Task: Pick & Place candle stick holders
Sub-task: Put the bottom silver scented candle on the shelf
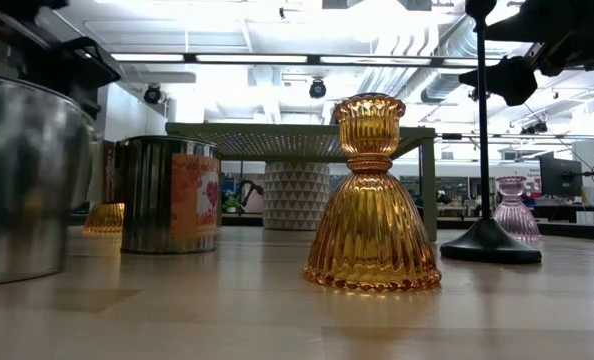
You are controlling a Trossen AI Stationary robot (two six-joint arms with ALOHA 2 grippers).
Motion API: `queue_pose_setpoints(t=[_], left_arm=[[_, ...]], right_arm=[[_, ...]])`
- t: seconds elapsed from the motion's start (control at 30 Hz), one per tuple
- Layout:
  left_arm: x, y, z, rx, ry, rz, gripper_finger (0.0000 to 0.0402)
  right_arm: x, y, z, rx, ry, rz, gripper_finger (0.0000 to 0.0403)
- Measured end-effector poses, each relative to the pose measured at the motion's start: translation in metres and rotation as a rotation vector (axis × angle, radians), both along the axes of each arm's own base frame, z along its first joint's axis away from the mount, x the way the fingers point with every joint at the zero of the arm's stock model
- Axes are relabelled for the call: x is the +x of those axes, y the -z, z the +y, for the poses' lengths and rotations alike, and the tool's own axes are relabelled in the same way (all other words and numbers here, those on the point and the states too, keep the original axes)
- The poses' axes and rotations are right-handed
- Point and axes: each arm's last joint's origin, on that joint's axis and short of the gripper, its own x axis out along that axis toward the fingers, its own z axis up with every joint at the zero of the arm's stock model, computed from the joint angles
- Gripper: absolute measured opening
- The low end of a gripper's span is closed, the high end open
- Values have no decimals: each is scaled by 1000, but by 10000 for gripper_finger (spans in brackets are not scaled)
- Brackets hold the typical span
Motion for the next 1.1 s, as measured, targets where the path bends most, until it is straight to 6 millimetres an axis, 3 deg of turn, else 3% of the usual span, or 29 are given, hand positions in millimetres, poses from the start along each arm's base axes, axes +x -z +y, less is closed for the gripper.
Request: queue_pose_setpoints(t=[1.1], left_arm=[[9,13,1,-107,-569,15,389]], right_arm=[[0,0,0,0,0,0,400]])
